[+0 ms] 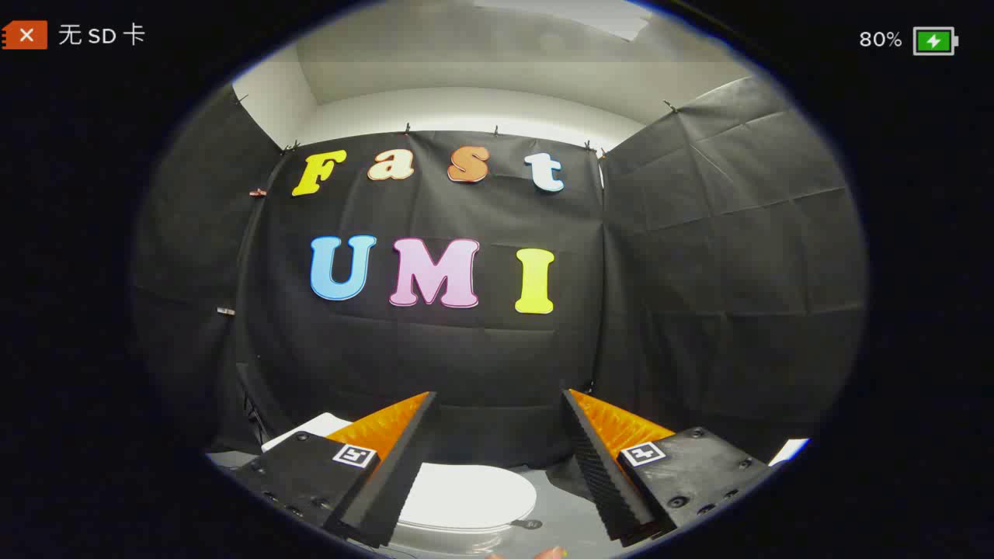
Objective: Open the toilet lid.
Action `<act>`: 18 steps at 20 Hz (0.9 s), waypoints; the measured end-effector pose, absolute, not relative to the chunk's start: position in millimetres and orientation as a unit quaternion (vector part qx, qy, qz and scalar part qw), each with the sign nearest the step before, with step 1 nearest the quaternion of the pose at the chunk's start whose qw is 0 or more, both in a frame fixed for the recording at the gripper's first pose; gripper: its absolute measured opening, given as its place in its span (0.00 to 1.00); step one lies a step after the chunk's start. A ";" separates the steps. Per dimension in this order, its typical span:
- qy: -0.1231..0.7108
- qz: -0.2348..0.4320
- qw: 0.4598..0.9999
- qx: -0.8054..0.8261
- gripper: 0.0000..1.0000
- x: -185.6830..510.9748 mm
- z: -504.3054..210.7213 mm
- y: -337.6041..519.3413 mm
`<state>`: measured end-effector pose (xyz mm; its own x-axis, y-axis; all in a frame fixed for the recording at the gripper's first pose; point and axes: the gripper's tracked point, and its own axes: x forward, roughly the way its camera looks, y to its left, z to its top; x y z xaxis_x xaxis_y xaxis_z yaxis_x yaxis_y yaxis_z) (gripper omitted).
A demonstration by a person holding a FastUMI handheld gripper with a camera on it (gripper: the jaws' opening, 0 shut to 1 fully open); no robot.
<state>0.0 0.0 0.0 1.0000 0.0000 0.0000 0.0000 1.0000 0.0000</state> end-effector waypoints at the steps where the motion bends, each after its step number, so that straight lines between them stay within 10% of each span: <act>1: 0.001 0.000 1.000 0.001 0.99 0.1 -0.5 0.1; 18: -0.015 0.005 1.000 -0.009 0.99 -3.1 -0.2 3.1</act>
<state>-3.1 3.1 -0.2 0.9995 0.0104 0.0290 -0.0098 0.9998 -0.0187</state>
